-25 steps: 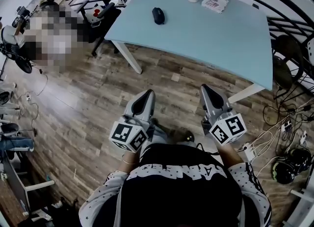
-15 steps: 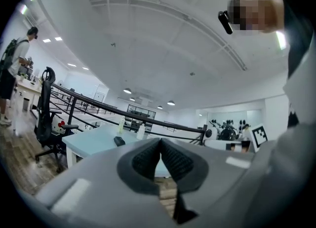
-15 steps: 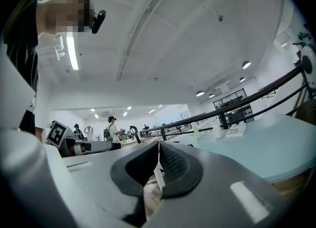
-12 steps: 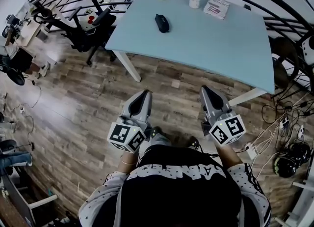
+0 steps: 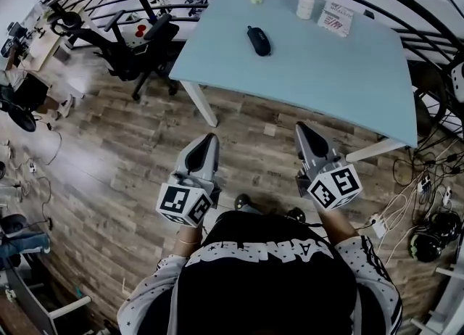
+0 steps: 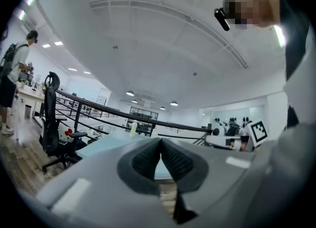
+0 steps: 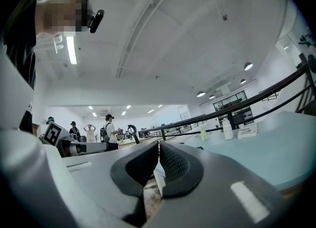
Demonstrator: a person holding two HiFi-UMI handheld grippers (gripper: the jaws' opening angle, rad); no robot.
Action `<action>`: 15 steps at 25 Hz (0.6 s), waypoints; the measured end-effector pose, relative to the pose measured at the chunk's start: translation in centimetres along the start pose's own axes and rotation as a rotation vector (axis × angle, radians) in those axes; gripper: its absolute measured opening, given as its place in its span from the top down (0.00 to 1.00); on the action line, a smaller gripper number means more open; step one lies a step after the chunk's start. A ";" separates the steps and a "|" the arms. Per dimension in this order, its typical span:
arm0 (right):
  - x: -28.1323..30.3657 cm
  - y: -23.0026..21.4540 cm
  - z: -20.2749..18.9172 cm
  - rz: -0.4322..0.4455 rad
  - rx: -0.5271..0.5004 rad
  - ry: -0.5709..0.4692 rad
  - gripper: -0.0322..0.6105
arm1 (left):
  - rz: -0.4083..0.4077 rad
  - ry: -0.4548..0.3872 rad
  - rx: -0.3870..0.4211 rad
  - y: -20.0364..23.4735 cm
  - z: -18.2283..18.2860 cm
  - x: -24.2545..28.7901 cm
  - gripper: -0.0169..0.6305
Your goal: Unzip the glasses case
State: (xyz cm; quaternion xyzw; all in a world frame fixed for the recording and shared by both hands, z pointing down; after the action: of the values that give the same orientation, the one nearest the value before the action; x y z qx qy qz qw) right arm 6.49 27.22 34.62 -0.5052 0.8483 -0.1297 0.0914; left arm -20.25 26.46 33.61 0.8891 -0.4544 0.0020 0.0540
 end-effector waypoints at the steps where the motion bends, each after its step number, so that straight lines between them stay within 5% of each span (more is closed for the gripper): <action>1: 0.6 0.5 0.0 -0.001 -0.004 -0.003 0.96 | -0.003 -0.002 -0.001 0.8 0.1 0.0 0.97; 15: 1.5 0.8 -0.7 -0.148 -0.018 0.012 0.96 | -0.164 0.037 -0.077 4.0 -0.9 4.1 0.97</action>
State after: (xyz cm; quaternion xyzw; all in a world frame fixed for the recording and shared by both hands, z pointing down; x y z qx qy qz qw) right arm 4.90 26.31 34.97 -0.5665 0.8103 -0.1314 0.0717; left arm -21.04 20.94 35.07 0.9205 -0.3786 -0.0033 0.0965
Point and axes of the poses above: the fingertips, and each gripper's own axes: x forward along the fingers, y to its left, z out of its top, the point moved 7 cm from there along -x, backward along the fingers, and after that the axes turned 5 degrees about x, right-handed, at the moved point
